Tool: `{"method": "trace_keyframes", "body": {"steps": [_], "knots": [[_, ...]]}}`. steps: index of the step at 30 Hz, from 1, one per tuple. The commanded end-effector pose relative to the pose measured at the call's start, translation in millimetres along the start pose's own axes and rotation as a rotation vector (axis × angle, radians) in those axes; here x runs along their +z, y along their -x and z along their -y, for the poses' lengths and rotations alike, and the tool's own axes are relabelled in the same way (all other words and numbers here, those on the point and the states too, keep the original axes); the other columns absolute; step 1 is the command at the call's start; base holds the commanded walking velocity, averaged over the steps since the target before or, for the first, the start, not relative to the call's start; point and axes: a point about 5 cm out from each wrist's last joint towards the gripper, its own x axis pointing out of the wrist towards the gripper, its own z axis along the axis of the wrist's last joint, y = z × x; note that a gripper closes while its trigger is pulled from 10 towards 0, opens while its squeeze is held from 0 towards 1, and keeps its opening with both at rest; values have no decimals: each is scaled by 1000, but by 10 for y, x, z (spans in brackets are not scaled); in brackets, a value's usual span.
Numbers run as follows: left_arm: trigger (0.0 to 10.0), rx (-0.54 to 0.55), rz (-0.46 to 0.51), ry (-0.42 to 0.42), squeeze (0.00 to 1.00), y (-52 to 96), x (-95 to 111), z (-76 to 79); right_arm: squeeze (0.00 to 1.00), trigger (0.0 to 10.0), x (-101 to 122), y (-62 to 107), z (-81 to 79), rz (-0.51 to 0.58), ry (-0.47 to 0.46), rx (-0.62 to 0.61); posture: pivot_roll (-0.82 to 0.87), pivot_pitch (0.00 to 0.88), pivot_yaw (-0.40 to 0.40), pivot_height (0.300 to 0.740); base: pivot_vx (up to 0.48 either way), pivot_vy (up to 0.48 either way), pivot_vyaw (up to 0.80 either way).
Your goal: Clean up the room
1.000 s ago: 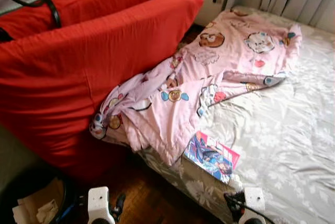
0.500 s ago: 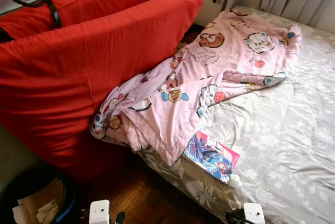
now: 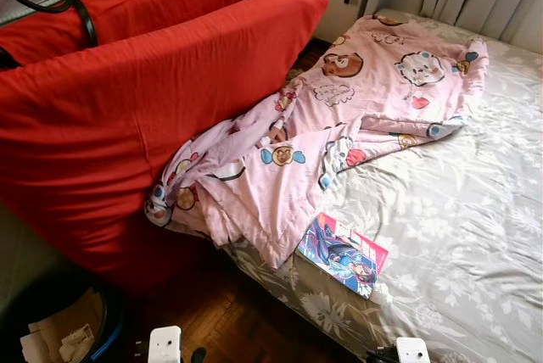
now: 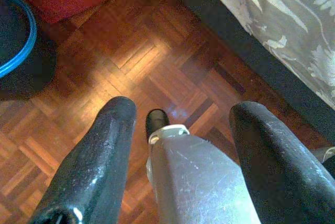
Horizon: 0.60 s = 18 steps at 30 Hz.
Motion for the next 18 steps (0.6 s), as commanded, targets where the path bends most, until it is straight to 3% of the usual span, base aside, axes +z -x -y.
{"method": "trace_keyframes", "body": {"steps": [1,18], "knots": [[10000,16,-58,-13,0,64,-157,-52,0,10000,-92,35,15,-38,3,3,-38,186,-15,740,0,0,0],[10000,25,-75,-9,0,74,-179,-110,0,10000,-62,11,-25,-31,-3,7,-38,191,5,740,0,0,0]]}}
